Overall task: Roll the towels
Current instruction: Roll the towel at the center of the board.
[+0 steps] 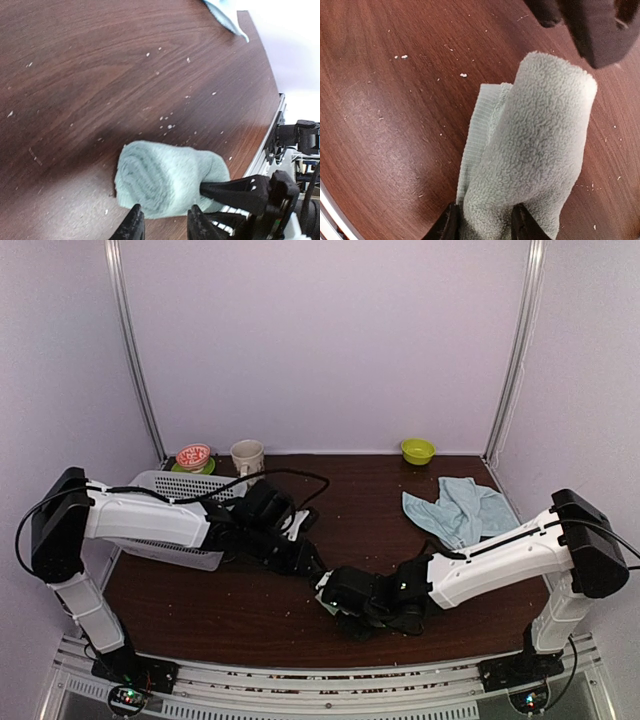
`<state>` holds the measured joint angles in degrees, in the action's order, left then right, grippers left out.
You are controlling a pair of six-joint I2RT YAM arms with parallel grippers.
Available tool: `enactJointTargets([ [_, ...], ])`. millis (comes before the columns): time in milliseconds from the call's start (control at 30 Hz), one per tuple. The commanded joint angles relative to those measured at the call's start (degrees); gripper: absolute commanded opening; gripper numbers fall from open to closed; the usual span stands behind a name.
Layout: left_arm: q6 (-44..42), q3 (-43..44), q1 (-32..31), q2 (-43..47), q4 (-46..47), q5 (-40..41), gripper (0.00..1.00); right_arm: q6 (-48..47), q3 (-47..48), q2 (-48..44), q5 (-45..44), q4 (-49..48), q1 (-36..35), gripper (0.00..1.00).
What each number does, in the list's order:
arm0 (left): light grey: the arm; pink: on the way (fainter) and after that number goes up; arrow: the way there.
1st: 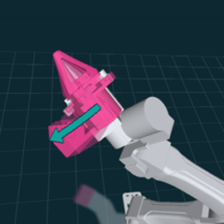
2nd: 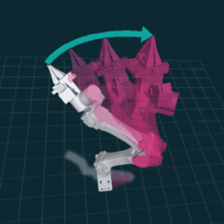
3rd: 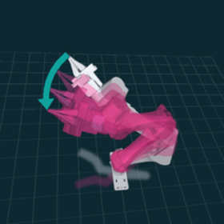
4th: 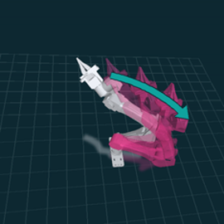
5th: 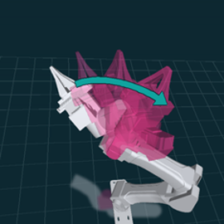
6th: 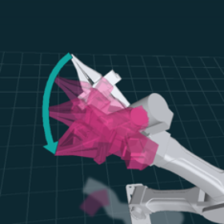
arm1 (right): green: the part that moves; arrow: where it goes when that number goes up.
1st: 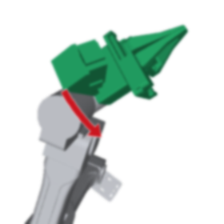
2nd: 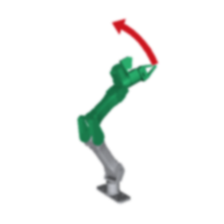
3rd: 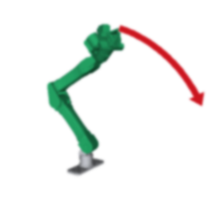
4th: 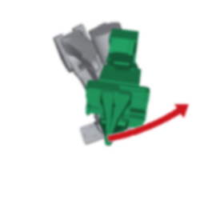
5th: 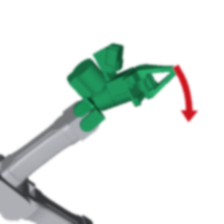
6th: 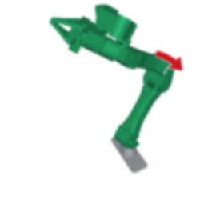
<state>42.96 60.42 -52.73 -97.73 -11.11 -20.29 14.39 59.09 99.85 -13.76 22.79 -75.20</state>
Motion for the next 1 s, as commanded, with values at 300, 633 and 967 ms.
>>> enactJointTargets([
  [300,2.5,1.4,-0.3,-4.7,13.1,-7.4,0.31,-1.4,0.3,1.2,2.3,0.1,-0.6,0.36],
  [633,2.3,1.0,-0.3,-7.7,14.1,-14.5,0.24,-1.7,1.4,2.3,2.4,0.7,-0.7,0.36],
  [967,0.2,-0.9,-0.3,-11.5,11.3,-15.2,0.09,-1.8,1.2,1.9,2.7,0.8,-0.7,0.37],
])
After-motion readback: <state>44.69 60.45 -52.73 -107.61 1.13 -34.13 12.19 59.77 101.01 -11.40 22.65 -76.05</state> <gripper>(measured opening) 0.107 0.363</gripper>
